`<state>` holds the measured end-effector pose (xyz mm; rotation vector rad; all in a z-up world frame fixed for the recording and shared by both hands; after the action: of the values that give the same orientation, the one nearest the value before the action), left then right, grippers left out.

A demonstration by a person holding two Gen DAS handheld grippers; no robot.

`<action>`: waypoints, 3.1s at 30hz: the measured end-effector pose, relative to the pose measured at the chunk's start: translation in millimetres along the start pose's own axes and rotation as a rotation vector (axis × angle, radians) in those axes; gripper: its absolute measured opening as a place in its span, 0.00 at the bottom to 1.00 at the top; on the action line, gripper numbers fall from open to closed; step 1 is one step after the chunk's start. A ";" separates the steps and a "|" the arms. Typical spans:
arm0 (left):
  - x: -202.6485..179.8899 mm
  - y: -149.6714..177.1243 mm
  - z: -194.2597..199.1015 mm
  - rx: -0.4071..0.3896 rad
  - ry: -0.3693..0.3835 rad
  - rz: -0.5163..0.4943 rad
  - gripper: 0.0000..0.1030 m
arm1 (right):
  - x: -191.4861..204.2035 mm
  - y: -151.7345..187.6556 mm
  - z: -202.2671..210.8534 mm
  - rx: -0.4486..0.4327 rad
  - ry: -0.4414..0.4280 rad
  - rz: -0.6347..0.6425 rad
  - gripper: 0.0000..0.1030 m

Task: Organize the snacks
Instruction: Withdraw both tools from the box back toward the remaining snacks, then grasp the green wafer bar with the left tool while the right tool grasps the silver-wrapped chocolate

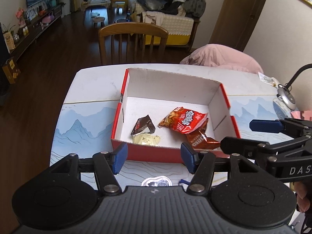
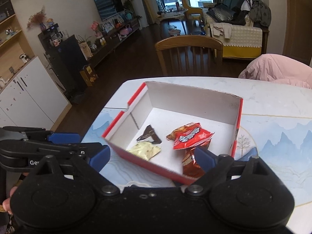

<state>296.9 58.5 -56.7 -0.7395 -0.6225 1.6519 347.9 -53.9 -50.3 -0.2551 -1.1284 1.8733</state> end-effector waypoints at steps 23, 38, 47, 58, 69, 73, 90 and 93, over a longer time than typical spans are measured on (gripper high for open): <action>28.4 67.9 64.0 -0.093 0.022 0.010 0.76 | 17.6 66.5 51.1 -0.095 -0.035 0.000 1.00; 59.3 147.1 29.3 0.067 -0.011 -0.043 0.76 | -22.2 156.5 36.1 0.053 0.068 0.042 0.97; 75.5 187.1 -10.5 0.210 -0.010 -0.019 0.76 | -50.1 193.2 21.4 0.139 0.103 0.038 0.91; 72.5 212.0 -25.9 0.285 0.005 -0.109 0.76 | -72.1 199.2 3.8 0.167 0.152 0.047 0.81; 74.2 210.5 -34.5 0.289 -0.018 -0.094 0.76 | -84.3 190.6 0.5 0.153 0.140 0.031 0.73; 72.9 209.6 -36.6 0.283 -0.022 -0.099 0.75 | -100.6 192.0 -3.8 0.156 0.197 0.012 0.72; 61.9 206.2 -38.4 0.266 -0.043 -0.165 0.52 | -78.7 193.9 -26.0 0.143 0.210 0.169 0.53; 59.7 206.0 -37.4 0.263 -0.041 -0.169 0.49 | -77.6 193.6 -25.9 0.135 0.204 0.159 0.46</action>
<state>184.0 77.3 -241.8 -0.4516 -0.4714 1.5573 292.0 -132.4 -237.1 -0.4596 -0.8603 2.0026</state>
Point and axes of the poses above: each gripper's, at about its wrist camera, not at the fingertips, and z roughly against the way its jaws point, x to its left, y to its underside, the point moved 9 cm from there along -z, roughly the way its jaws point, and after that the axes turned 11 degrees about -x, right-handed, at the moved point
